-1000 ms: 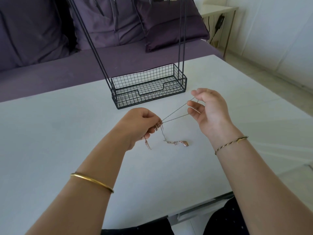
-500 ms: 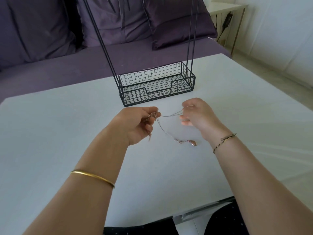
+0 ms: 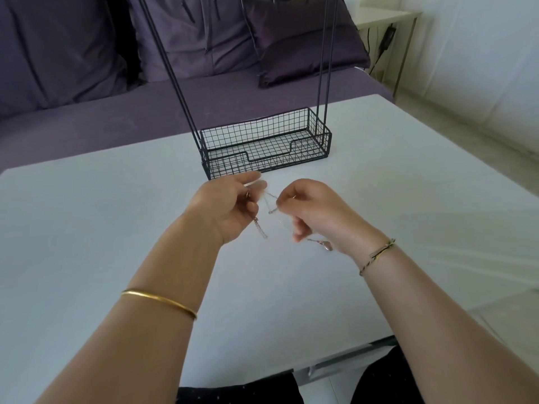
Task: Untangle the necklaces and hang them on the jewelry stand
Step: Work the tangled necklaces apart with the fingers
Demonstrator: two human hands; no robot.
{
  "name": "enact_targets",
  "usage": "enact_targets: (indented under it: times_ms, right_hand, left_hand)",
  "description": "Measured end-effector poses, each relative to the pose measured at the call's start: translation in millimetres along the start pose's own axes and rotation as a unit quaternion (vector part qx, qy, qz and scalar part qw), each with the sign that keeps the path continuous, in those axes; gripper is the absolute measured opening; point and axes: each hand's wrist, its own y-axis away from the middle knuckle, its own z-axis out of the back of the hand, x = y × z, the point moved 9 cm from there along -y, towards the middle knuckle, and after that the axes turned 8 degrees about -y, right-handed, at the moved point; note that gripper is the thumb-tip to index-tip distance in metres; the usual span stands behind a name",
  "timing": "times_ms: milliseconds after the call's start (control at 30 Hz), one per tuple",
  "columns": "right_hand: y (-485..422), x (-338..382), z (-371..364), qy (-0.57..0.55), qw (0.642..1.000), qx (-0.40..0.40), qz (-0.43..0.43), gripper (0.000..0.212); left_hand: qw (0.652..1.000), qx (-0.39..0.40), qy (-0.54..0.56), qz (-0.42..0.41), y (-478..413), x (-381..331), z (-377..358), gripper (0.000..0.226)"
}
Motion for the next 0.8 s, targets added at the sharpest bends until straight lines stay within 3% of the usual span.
enact_targets:
  times_ms: [133,267,500,667,800]
  right_hand:
    - [5,17,33,0.11,0.985,-0.088,0.099,0.01]
    - [17,26,63,0.096,0.975,-0.155,0.124,0.01]
    - [27,5,95,0.023,0.983,-0.178,0.026,0.022]
    - [30,-5,106,0.006,0.979,-0.204,-0.008,0.029]
    - [30,-12,111,-0.009,0.975,-0.217,-0.041,0.03]
  left_hand:
    - [0.995,-0.014,-0.1,-0.014,2,-1,2,0.036]
    - [0.987,0.003,-0.162,-0.014,5,3,-8,0.025]
    - [0.974,0.021,-0.221,-0.034,7,0,-19,0.028]
    - [0.963,0.042,-0.264,-0.029,6,5,-21,0.015]
    - [0.929,0.049,-0.362,-0.062,4,4,-23,0.011]
